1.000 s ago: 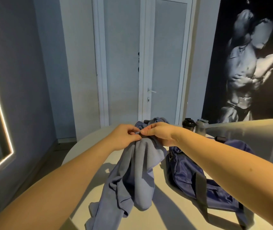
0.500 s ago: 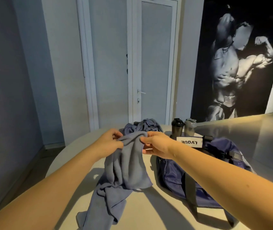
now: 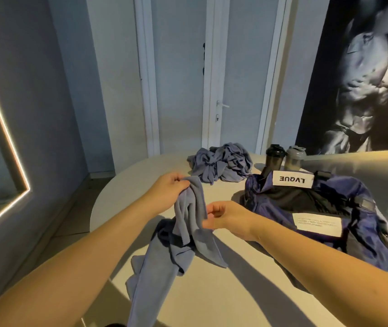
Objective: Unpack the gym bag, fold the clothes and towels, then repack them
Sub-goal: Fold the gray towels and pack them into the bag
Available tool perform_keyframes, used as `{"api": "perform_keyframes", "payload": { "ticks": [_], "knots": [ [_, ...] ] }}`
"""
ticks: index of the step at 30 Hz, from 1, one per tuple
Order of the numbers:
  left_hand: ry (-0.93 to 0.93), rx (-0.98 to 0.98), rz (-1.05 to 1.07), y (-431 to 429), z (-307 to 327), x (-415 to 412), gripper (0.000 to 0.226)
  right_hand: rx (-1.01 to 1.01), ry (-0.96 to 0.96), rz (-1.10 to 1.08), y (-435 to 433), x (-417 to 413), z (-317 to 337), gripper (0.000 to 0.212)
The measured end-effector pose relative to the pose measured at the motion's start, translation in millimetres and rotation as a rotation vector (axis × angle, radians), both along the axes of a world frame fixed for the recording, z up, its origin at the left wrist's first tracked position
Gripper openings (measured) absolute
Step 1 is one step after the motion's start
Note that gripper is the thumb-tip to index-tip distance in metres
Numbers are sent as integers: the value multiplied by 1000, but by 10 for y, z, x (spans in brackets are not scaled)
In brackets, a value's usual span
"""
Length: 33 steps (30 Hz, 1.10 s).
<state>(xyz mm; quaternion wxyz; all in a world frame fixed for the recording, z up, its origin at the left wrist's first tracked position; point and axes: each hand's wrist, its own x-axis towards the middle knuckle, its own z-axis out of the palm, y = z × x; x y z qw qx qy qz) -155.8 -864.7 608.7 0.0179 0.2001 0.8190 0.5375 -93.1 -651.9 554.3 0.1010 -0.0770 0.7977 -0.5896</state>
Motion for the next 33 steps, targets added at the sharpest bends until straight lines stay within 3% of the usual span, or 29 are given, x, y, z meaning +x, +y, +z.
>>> {"api": "perform_keyframes", "payload": {
  "ticks": [4,8,12,18,21,24,33],
  "knots": [
    [18,43,44,-68,110,-14,12,366,-32,40,48,61,-369,35],
    [80,31,112,-168,270,-85,13,473,-110,-52,143,33,-460,42],
    [201,-48,169,-377,461,-260,28,274,-125,-223,313,-140,-145,16],
    [313,-159,327,-739,965,-498,25,-168,9,-391,366,-411,964,18],
    [384,-155,379,-911,1323,-520,19,-181,176,-447,305,-472,1550,29],
    [448,-99,435,-988,1679,-513,21,-209,324,-477,178,-435,2097,26],
    [681,26,468,-978,3012,-169,29,-368,549,-585,-44,-69,3513,26]
  ]
}}
